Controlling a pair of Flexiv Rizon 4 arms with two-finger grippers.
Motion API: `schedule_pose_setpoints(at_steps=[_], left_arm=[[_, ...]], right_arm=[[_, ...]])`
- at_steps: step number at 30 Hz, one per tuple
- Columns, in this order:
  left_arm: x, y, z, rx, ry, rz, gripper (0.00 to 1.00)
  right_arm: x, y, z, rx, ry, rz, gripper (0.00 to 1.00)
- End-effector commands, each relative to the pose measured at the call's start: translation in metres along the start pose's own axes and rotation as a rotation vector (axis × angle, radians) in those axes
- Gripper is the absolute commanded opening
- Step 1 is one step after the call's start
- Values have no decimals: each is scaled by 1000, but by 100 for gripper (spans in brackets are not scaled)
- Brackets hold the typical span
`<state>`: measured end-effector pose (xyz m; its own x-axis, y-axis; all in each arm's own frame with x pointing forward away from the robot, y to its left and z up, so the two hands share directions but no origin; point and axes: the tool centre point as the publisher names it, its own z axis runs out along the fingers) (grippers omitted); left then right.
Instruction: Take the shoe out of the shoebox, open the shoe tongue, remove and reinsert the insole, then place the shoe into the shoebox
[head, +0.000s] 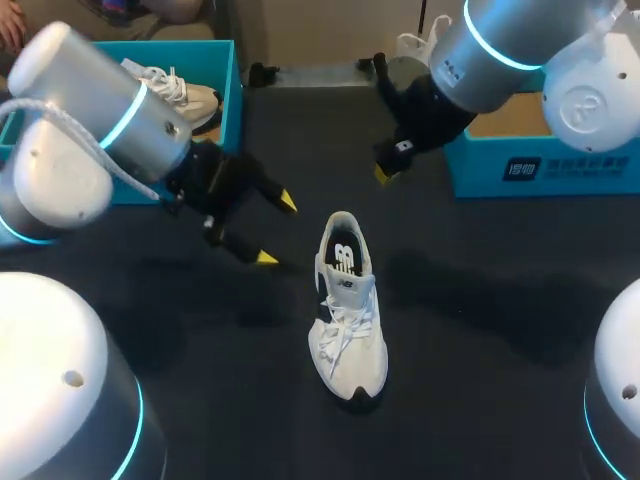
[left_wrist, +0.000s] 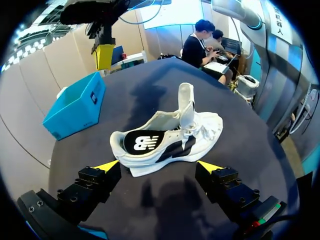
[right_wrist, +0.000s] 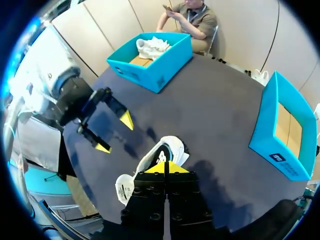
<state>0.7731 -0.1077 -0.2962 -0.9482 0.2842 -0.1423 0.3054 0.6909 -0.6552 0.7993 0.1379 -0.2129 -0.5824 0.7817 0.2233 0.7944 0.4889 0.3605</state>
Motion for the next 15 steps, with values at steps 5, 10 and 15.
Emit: schedule_pose_setpoints(at_steps=[5, 10, 15], left_arm=[[-6, 9, -60, -40, -12, 27, 100], [-14, 19, -85, -65, -53, 23, 100], [-21, 28, -108, -75, -83, 24, 100]], right_arm=[[3, -2, 8, -13, -25, 24, 0], [11, -5, 20, -29, -105, 74, 0], [17, -9, 33, -28, -150, 118, 0]])
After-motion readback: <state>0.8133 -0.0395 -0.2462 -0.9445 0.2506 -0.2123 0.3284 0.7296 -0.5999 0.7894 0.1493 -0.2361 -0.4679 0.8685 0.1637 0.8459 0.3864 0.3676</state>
